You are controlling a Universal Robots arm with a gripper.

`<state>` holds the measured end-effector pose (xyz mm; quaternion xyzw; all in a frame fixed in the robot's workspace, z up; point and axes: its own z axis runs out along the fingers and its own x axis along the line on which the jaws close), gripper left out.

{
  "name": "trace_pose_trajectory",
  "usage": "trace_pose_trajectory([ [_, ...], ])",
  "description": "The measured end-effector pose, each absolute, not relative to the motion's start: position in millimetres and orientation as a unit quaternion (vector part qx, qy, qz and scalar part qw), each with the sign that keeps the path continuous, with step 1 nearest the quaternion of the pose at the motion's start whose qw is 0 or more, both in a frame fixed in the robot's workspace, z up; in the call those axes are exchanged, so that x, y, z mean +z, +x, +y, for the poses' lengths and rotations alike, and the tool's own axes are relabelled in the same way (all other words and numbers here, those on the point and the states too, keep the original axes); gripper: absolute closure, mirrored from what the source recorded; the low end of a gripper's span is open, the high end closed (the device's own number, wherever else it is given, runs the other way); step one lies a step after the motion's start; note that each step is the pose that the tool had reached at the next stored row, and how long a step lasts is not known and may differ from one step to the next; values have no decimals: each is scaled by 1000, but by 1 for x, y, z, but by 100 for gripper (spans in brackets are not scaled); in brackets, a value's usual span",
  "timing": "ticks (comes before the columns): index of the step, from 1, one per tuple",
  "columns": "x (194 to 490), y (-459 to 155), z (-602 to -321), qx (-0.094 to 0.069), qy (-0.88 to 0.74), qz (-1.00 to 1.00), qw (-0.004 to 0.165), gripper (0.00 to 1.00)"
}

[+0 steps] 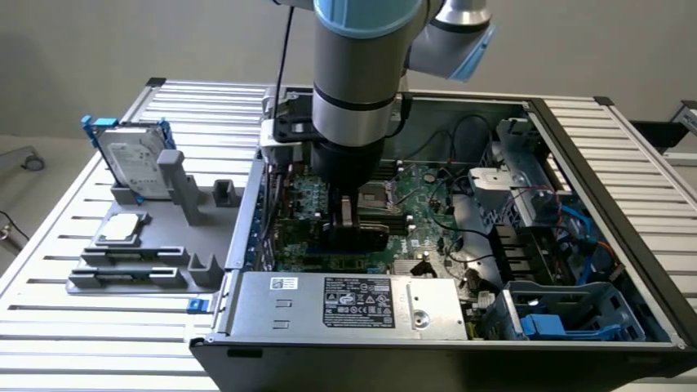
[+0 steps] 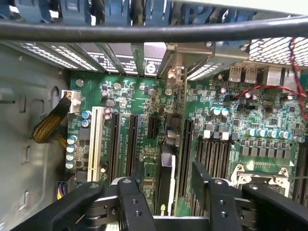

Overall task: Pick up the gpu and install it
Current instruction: 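Insert the gpu into the slot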

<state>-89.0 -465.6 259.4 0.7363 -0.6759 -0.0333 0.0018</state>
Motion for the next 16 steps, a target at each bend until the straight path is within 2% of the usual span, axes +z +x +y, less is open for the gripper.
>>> trace_pose_trajectory([
  [7,290,-87,-466,-35,736,-676,4,47],
  [8,294,-86,-466,-36,736,-676,4,49],
  [10,300,-85,-466,-36,736,-676,4,62],
  [11,301,-85,-466,-37,736,-676,5,62],
  [13,302,-84,-466,-38,736,-676,5,74],
  [14,302,-84,-466,-38,736,-676,5,74],
  [16,302,-84,-466,-38,736,-676,5,86],
])
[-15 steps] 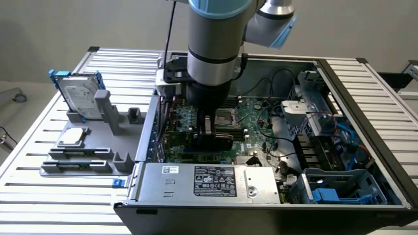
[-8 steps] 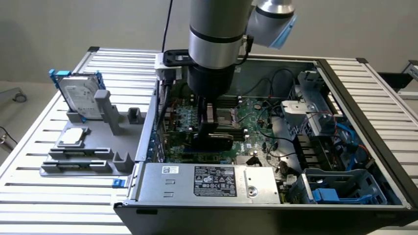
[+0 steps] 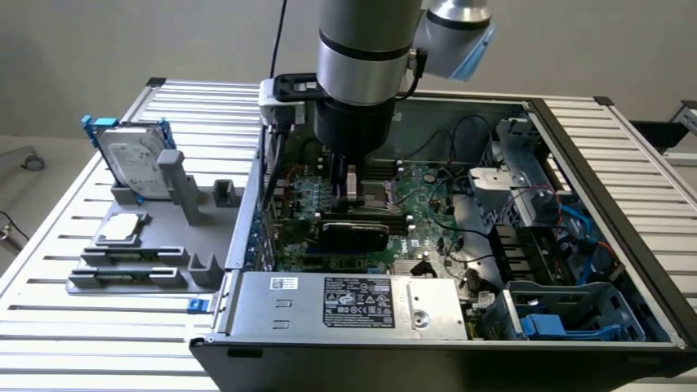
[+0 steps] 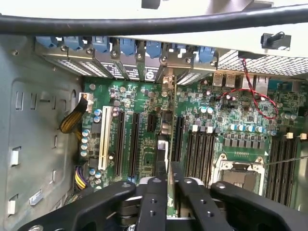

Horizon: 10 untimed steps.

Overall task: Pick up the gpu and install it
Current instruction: 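Insert the gpu into the slot, then press down on the gpu until it lock into place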

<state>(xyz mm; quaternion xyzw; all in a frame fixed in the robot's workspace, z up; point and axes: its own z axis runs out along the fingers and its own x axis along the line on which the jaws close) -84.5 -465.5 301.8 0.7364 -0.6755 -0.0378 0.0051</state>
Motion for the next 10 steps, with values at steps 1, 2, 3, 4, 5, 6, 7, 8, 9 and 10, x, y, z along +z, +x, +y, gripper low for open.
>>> trace_pose_trajectory([
  [1,302,-84,-466,-38,736,-676,5,89],
  [2,302,-84,-466,-38,736,-676,5,89],
  [3,302,-84,-466,-38,736,-675,5,89],
  [4,302,-84,-466,-38,736,-675,5,89],
  [5,302,-84,-466,-38,736,-676,5,89],
  [6,302,-84,-466,-38,736,-675,5,89],
  [7,302,-84,-466,-38,736,-675,5,89],
  [8,302,-84,-466,-38,736,-675,5,89],
  [9,302,-84,-466,-38,736,-675,5,89],
  [10,302,-84,-466,-38,736,-675,5,89],
])
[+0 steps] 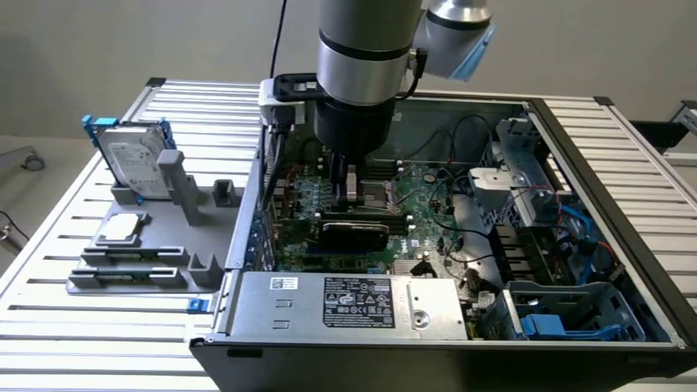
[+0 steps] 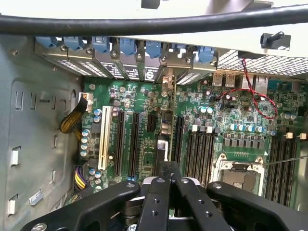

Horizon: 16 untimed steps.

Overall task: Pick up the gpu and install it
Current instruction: 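Press down on the gpu until it lock into place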

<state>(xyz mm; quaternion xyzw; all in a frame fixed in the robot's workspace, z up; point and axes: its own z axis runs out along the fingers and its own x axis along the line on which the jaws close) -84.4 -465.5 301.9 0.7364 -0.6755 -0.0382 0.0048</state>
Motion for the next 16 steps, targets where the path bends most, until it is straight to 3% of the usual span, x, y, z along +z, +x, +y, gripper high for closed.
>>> trace_pose_trajectory([
  [16,279,-85,-461,-42,736,-675,-1,89],
])
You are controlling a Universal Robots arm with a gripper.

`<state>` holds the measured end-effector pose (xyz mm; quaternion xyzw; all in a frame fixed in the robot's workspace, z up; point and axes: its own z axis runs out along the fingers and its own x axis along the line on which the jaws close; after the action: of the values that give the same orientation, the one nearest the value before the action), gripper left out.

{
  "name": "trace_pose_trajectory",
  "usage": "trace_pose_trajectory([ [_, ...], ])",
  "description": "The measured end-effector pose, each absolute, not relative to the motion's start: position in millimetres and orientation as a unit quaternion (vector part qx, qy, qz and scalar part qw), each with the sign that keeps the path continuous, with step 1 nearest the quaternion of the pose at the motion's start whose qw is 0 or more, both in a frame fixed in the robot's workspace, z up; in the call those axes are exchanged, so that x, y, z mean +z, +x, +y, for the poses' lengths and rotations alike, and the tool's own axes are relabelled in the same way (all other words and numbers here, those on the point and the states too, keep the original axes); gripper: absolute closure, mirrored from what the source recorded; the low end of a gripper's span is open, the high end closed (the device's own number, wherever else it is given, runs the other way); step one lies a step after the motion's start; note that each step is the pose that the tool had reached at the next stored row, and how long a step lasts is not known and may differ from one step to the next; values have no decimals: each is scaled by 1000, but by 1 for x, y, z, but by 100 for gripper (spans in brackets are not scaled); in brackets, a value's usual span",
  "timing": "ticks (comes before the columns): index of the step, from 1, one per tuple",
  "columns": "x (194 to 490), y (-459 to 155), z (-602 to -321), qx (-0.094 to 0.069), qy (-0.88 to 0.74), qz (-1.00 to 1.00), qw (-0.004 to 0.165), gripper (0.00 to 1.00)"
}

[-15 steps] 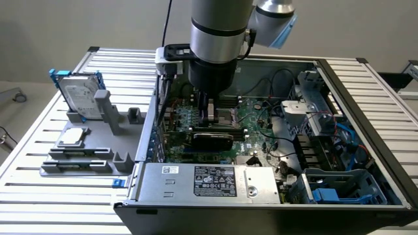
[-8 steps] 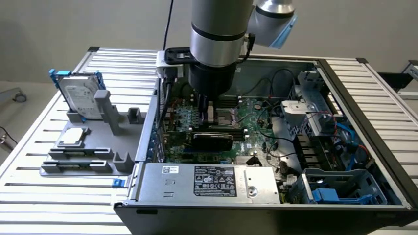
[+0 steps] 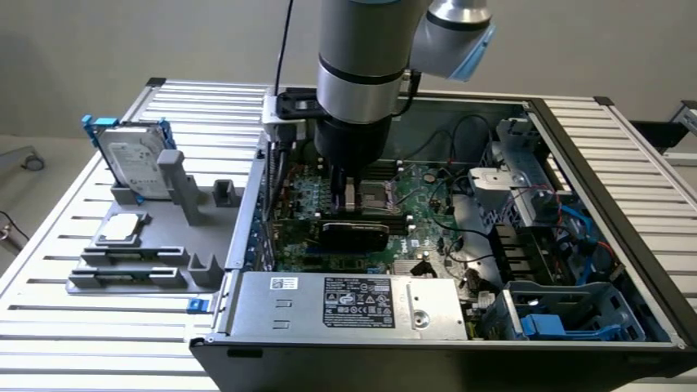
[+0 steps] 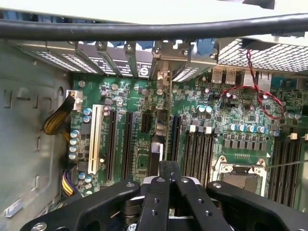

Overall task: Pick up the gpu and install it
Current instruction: 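Press down on the gpu until it lock into place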

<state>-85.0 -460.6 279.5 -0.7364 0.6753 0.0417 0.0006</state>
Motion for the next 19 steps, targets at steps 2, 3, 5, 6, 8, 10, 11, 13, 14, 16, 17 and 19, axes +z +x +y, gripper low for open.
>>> trace_pose_trajectory([
  [2,276,-86,-460,42,-736,675,1,89],
  [3,274,-86,-460,42,-737,675,2,89],
  [5,273,-86,-460,42,-737,675,2,89],
  [6,273,-86,-460,42,-737,675,1,89],
  [8,272,-86,-460,41,-737,675,1,89],
  [10,271,-86,-460,41,-737,675,2,89],
  [11,271,-86,-460,41,-737,675,1,89],
  [13,269,-86,-460,41,-737,675,1,89],
  [14,268,-86,-460,41,-737,675,1,89],
  [16,266,-86,-460,41,-737,675,1,89],
  [17,265,-86,-460,41,-737,675,1,89],
  [19,265,-86,-460,41,-736,675,1,89],
])
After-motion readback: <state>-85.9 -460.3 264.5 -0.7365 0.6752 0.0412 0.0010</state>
